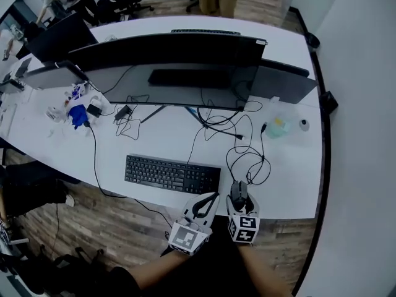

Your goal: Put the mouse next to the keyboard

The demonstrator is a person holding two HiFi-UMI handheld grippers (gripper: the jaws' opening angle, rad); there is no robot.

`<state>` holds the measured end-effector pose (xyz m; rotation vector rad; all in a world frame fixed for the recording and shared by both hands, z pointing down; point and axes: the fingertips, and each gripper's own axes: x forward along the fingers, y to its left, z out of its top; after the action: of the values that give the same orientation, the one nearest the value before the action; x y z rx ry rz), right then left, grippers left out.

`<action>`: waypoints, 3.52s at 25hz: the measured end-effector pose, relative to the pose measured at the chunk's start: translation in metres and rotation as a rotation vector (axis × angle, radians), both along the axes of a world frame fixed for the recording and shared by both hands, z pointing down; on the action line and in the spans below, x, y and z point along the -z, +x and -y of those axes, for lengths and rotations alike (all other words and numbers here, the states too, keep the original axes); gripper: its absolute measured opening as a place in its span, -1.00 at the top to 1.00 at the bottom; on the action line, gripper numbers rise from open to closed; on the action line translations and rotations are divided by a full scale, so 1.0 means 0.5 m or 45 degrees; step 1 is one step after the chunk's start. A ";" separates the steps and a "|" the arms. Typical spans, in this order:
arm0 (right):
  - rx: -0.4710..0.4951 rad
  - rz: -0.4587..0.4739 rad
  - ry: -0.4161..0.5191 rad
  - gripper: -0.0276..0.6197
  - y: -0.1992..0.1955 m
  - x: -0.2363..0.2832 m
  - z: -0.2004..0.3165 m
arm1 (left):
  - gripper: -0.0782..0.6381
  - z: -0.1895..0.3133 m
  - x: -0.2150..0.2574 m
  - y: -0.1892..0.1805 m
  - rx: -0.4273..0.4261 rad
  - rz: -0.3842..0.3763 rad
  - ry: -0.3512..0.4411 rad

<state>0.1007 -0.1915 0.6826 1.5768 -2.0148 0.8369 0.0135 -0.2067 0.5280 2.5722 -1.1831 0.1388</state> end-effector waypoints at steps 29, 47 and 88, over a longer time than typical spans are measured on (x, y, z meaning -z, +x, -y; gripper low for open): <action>0.081 -0.093 -0.317 -0.04 -0.018 -0.193 -0.019 | 0.75 0.041 -0.105 -0.023 0.124 0.068 -0.144; 0.105 -0.237 -0.305 -0.05 -0.009 -0.202 0.012 | 0.75 0.061 -0.096 -0.034 0.179 0.070 -0.132; 0.267 0.107 0.587 0.86 -0.027 0.448 -0.342 | 0.75 -0.404 0.142 0.045 0.055 -0.152 0.108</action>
<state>0.0873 -0.0205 0.4585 1.5337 -2.5129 0.3796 0.0360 -0.0046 0.4570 2.5843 -1.2236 -0.0755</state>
